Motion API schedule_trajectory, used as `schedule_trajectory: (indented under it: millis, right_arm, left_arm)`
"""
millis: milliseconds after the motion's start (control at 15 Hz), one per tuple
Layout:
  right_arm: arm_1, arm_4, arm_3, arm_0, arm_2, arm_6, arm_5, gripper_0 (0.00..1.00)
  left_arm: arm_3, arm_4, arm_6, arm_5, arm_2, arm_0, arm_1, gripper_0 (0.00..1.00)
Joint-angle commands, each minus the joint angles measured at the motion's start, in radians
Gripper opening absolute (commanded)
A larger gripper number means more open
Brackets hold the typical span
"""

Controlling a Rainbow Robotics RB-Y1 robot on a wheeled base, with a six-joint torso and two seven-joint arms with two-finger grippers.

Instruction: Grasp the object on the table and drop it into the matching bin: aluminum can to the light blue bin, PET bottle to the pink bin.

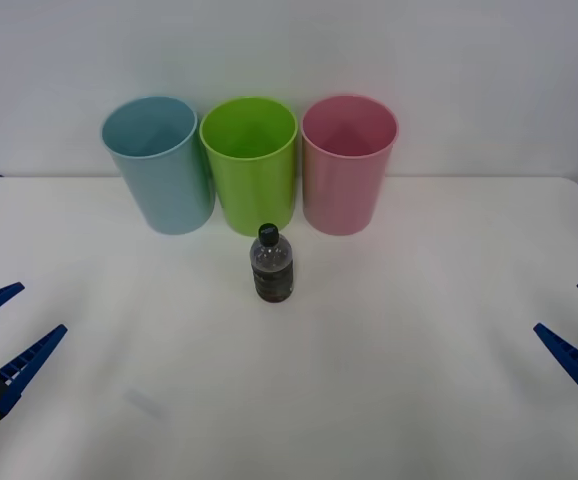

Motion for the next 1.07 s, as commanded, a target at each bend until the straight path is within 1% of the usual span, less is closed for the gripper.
schedule_trajectory:
  millis: [67,200,400,867,1067]
  right_arm:
    - [0.000,0.000,0.000,0.000,0.000,0.000,0.000,1.00]
    - [-0.010,0.040,-0.008,0.031,0.005,-0.006,-0.007,1.00]
    - [-0.028,0.033,-0.005,0.038,0.040,0.002,0.002,1.00]
    - [-0.028,0.060,0.047,-0.012,0.212,0.040,0.031,1.00]
    - [-0.028,0.071,0.049,-0.027,0.297,0.075,0.093,1.00]
  left_arm:
    - [0.000,0.000,0.000,0.000,0.000,0.000,0.000,1.00]
    - [0.000,0.000,0.000,0.000,0.000,0.000,0.000,1.00]
    - [0.000,0.000,0.000,0.000,0.000,0.000,0.000,1.00]
    - [0.000,0.000,0.000,0.000,0.000,0.000,0.000,1.00]
    - [0.000,0.000,0.000,0.000,0.000,0.000,0.000,1.00]
